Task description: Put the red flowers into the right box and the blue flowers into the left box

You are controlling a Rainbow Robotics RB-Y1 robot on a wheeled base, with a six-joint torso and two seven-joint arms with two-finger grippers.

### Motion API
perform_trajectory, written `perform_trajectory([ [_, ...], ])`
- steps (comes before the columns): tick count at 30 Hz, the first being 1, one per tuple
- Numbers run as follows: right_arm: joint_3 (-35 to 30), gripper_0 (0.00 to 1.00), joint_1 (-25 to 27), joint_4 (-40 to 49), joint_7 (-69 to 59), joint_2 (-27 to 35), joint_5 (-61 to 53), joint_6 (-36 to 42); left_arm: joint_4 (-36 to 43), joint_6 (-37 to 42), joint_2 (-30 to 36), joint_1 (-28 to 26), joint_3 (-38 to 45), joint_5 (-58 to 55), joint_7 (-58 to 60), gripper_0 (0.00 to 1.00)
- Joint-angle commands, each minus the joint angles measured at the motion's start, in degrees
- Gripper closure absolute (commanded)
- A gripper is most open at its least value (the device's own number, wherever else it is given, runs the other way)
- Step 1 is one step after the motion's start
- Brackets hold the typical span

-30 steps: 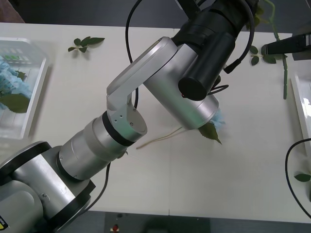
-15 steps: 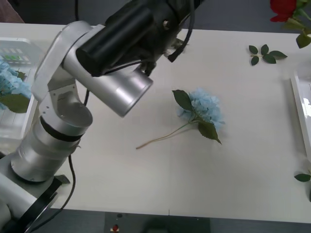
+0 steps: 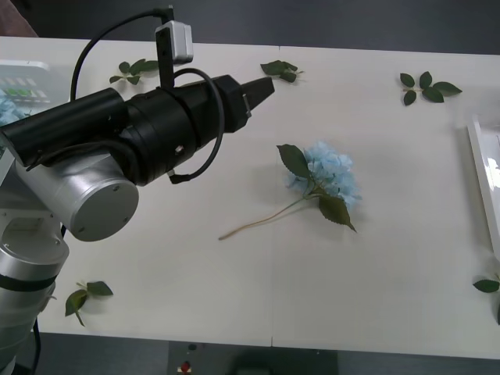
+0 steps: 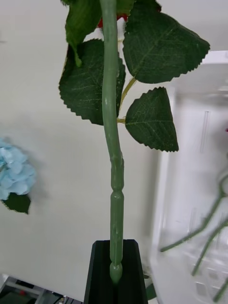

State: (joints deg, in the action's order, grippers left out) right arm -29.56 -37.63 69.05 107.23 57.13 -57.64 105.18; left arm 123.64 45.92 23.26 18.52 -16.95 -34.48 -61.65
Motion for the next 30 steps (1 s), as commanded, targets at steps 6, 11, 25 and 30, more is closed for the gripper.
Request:
perform_trajectory([
  [6,-1.03,1.0,2.65,1.17,-7.21,2.82,10.09,-1.38,5.2,19.03,-2.61,-3.32,9.74,-9.64,-26.68,0.0],
  [11,-0.85,1.0,6.87,1.17,-9.4,2.9,10.71,-6.48,5.03,24.83,-2.96,-3.67,10.18,-10.26,-32.92,0.0],
  [25,0.47,1.0,18.91,1.08,-10.2,2.46,10.88,-24.59,-2.27,18.77,-2.08,-2.79,-1.95,-2.26,-33.62,0.0],
  [30,1.0,1.0,22.6,1.08,-10.28,0.53,10.97,-33.02,-8.51,15.08,-2.17,0.37,-7.13,1.08,-33.88,0.0],
])
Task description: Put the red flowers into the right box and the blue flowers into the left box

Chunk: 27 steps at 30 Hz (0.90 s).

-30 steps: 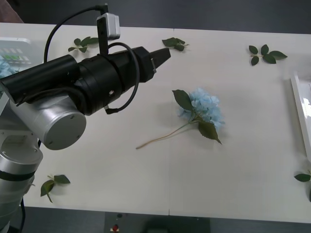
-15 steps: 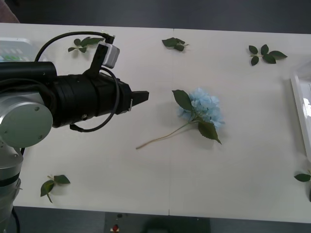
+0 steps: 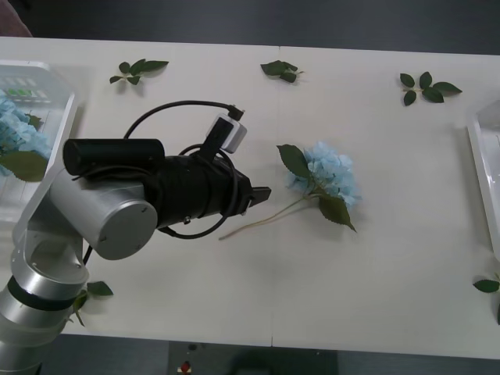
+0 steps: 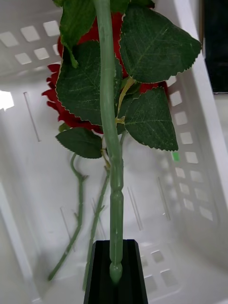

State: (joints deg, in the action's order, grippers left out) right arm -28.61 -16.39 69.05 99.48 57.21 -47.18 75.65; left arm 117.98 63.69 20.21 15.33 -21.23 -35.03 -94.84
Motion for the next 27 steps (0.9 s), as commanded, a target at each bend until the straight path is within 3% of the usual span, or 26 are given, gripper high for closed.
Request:
perform_trajectory([
  [1,0.14,1.0,1.45,1.17,-2.54,0.18,0.6,-4.11,-3.55,-3.22,0.88,3.83,-3.47,1.72,-0.6,0.0],
  [16,4.27,1.0,1.62,-2.87,-3.15,-5.8,2.45,-15.62,-23.94,-16.93,0.88,15.17,-17.09,2.87,-0.34,0.0],
  [18,4.27,0.95,1.62,-2.87,-3.15,-5.97,2.53,-15.62,-25.61,-17.55,0.88,16.57,-18.68,2.95,-0.17,0.0],
  [19,4.18,0.87,1.62,-2.87,-3.15,-5.97,2.62,-15.62,-26.4,-17.55,0.88,17.28,-19.38,2.87,0.01,0.0],
  [20,4.09,0.73,1.54,-2.87,-3.15,-5.97,2.71,-15.71,-27.1,-17.55,0.88,17.98,-20.08,2.69,0.1,0.0],
  [21,4.09,0.53,1.54,-2.87,-3.15,-6.06,2.71,-15.62,-27.89,-17.55,0.88,18.59,-20.7,2.52,0.27,0.0],
  [22,4.09,0.22,1.54,-2.87,-3.15,-6.06,2.71,-15.62,-28.77,-17.81,0.71,19.39,-21.75,2.69,0.54,0.0],
  [23,4.09,0.08,1.62,-2.87,-3.15,-6.06,2.71,-15.62,-29.21,-17.99,0.71,19.82,-22.37,2.78,0.71,0.0],
  [24,4.0,0.0,1.54,-2.87,-3.15,-6.06,2.71,-15.62,-29.91,-18.34,0.53,20.26,-22.98,2.69,0.89,0.0],
  [27,3.91,0.0,1.54,-2.87,-2.8,-5.97,2.01,-15.62,-30.97,-18.51,0.35,21.41,-24.39,3.13,1.33,0.0],
])
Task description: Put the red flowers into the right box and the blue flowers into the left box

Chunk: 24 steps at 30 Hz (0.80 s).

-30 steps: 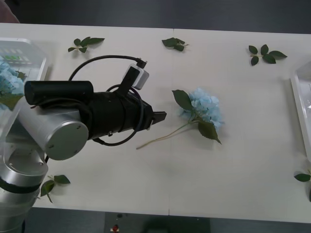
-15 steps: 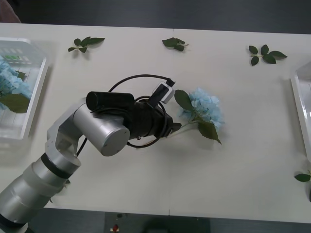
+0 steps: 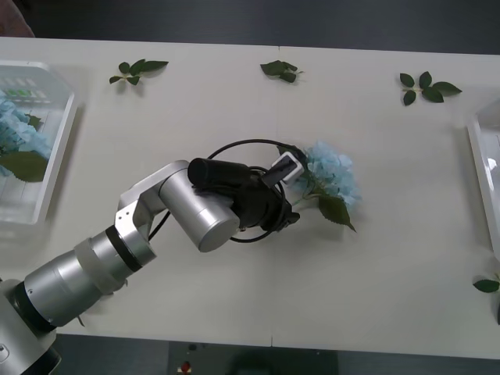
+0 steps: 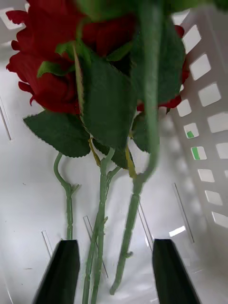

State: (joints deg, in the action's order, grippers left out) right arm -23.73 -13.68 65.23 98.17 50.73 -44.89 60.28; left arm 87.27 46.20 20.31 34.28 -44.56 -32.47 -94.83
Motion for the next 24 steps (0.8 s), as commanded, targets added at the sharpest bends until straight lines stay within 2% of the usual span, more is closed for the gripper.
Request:
perform_trajectory([
  [1,-0.88,0.0,-1.08,1.04,-1.31,0.42,-0.63,-0.25,-1.05,-1.02,-0.09,2.98,-1.58,0.56,1.49,0.0],
  [5,-0.96,0.0,-1.7,1.39,-0.96,0.6,-0.99,0.81,-4.13,-1.9,-1.85,4.74,-3.25,0.65,2.28,0.0],
  [14,-2.11,0.0,-5.56,3.59,0.27,0.51,-1.6,10.39,-13.88,-7.44,-7.04,8.61,-6.5,1.0,3.77,0.0],
  [24,-2.37,0.0,-6.62,12.38,1.85,0.51,-5.47,19.0,-14.41,-8.05,-8.09,8.61,-7.82,1.09,4.39,0.0],
])
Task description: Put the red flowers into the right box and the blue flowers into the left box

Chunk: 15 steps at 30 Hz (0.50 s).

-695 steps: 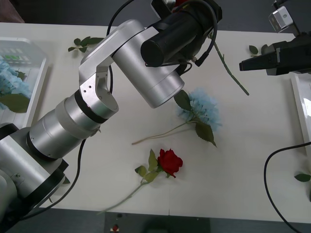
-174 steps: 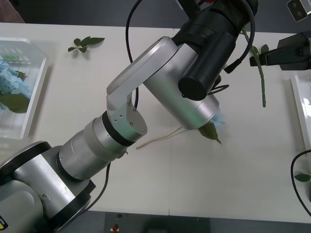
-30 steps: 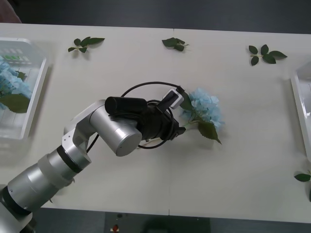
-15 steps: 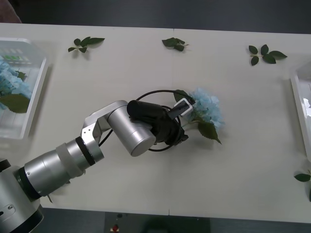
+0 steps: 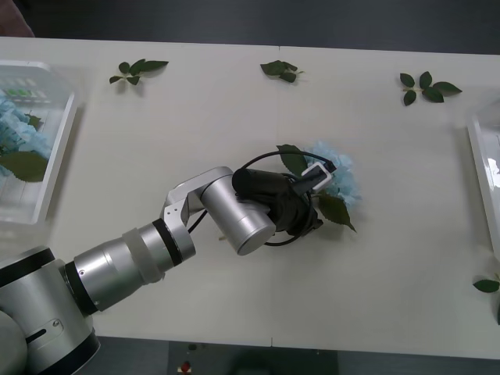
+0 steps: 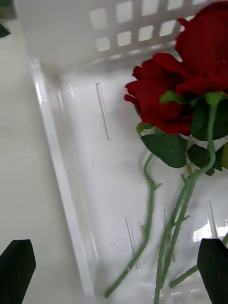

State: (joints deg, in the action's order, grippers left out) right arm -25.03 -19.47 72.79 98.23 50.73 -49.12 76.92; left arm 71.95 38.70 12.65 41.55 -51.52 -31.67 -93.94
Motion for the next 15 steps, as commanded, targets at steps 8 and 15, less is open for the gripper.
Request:
perform_trajectory([
  [8,-2.21,0.0,-0.92,12.99,3.81,0.51,-10.03,10.62,0.03,-0.47,-0.7,1.34,-1.39,0.38,4.47,0.0],
  [15,-2.21,0.0,-0.92,13.96,8.29,0.51,-20.75,13.96,-0.41,-0.47,-0.87,1.34,-1.39,0.47,5.17,0.06],
])
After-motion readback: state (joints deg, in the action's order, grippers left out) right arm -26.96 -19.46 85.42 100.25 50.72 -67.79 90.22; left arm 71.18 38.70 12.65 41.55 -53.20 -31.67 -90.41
